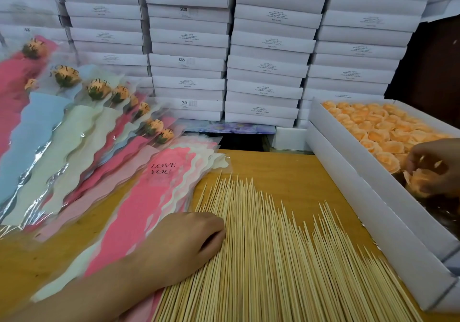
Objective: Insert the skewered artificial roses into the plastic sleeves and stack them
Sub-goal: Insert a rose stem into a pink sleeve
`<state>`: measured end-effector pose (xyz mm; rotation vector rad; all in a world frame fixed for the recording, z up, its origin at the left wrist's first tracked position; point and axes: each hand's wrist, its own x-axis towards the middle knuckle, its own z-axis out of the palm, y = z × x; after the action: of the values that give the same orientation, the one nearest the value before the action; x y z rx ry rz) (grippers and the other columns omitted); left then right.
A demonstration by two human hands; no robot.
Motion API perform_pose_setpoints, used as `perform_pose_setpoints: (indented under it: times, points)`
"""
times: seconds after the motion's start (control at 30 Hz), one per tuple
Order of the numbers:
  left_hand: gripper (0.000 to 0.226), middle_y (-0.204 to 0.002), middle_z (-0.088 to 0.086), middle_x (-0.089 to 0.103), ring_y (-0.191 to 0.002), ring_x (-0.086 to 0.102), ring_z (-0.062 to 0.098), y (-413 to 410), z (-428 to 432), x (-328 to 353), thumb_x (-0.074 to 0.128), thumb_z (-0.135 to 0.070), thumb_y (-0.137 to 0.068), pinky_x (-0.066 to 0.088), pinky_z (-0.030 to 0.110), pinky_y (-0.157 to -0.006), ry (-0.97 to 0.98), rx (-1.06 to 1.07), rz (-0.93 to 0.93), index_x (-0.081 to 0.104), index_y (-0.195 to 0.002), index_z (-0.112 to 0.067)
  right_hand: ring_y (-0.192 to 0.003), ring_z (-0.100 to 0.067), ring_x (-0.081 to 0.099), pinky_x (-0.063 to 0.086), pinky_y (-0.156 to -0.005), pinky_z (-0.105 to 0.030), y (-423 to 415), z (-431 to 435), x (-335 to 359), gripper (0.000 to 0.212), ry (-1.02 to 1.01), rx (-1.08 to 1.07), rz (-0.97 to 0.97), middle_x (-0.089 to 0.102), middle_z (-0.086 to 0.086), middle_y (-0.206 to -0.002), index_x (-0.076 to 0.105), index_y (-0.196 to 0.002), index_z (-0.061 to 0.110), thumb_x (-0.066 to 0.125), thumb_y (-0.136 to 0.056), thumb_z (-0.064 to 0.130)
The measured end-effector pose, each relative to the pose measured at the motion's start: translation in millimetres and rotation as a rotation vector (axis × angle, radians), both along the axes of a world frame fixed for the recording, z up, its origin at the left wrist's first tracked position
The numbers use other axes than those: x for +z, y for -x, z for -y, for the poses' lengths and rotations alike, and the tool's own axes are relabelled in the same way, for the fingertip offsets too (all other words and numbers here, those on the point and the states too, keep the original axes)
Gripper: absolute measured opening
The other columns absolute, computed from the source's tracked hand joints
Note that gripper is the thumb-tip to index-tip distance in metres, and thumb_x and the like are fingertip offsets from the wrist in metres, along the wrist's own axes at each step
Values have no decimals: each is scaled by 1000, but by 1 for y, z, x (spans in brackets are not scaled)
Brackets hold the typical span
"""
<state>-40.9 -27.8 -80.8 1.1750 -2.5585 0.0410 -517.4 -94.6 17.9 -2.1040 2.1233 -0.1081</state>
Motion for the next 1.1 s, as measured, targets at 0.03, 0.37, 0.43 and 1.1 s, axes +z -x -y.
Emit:
perform_pose_setpoints:
  times: [0.03,0.37,0.43,1.1]
  points:
    - [30,-70,-8,50,-62,44,10,0,0,0,37,-35,-100,27,16,-53,0,0,1,45,-73,-25,-76,-13,66,57,-62,-30,1,1,1,43,-8,-16,-2,70,11,-75,65,-74,51,81,-35,48]
    - [30,-71,-8,50,-61,44,10,0,0,0,37,-34,-100,29,18,-53,-12,-5,4,45,-73,-25,-102,-26,65,51,-91,-50,33,32,-6,37,206,-85,15,68,-5,-113,59,-116,23,71,-83,32]
    - [30,-71,-8,50,-61,44,10,0,0,1,38,-34,-100,32,21,-54,-17,0,1,46,-73,-24,-122,-38,52,40,-104,-54,7,28,1,42,269,-2,41,54,-16,-136,50,-135,13,61,-94,13]
    - [15,-90,-13,59,-84,58,9,-2,9,5,66,-13,-90,47,22,-65,-195,24,-697,57,-94,-26,-107,-3,56,46,-81,-15,-264,-64,-81,21,408,563,740,60,23,-111,56,-113,36,54,-95,26]
